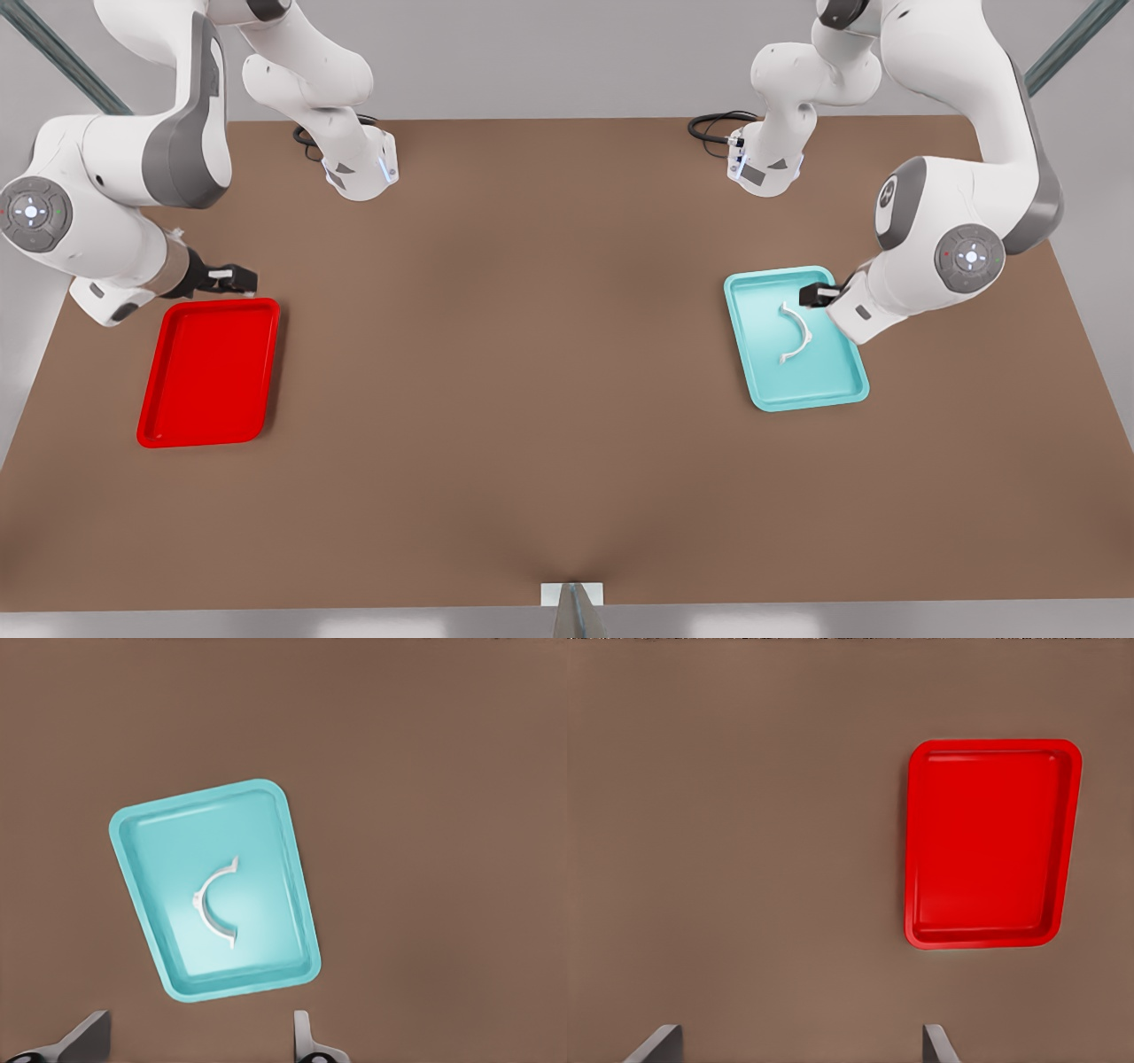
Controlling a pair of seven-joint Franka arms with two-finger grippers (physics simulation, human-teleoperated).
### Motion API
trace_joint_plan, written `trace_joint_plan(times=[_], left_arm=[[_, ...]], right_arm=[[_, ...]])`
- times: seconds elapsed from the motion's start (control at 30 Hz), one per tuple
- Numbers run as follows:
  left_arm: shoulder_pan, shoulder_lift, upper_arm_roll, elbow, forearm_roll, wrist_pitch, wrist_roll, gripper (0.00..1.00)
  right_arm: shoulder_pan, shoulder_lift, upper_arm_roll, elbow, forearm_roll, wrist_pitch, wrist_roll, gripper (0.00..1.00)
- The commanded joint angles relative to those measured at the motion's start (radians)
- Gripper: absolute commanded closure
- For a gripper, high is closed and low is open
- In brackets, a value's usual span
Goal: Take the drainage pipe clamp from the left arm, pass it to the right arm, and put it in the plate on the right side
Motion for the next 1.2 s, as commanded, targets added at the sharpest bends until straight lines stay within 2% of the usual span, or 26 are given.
trace_joint_plan(times=[0.0,0.07,0.1,0.2,0.27,0.37,0.6,0.87,1.17], left_arm=[[0.0,-0.001,0.002,-0.001,0.001,0.024,-0.032,0.0],[0.0,-0.001,0.003,-0.05,0.001,0.034,-0.04,0.0],[-0.002,0.002,0.008,-0.155,-0.001,0.112,-0.086,0.0],[0.0,0.007,0.095,-0.458,-0.036,0.464,-0.172,0.0],[0.0,0.025,0.103,-0.644,-0.051,0.753,-0.27,0.0],[0.004,0.045,0.123,-0.796,-0.094,0.968,-0.27,0.0],[0.02,0.042,0.155,-0.92,-0.128,0.969,-0.358,0.0],[0.029,0.035,0.155,-0.942,-0.197,0.983,-0.516,0.0],[0.04,0.038,0.155,-1.055,-0.206,1.198,-0.514,0.0]], right_arm=[[0.0,0.002,0.0,0.001,0.002,0.036,0.012,0.0],[-0.015,0.005,-0.003,0.001,0.027,0.041,0.004,0.0],[-0.013,0.01,-0.003,0.004,0.013,0.049,0.004,0.0],[-0.015,0.025,-0.003,0.014,-0.004,0.05,0.004,0.0],[-0.01,0.025,-0.003,0.015,-0.006,0.053,0.004,0.0],[-0.013,0.026,-0.003,0.015,-0.007,0.053,0.004,0.0],[-0.013,0.033,-0.003,0.015,-0.007,0.058,0.004,0.0],[-0.015,0.033,-0.003,0.014,-0.012,0.061,0.004,0.0],[-0.01,0.048,-0.003,0.015,-0.032,0.062,0.004,0.0]])
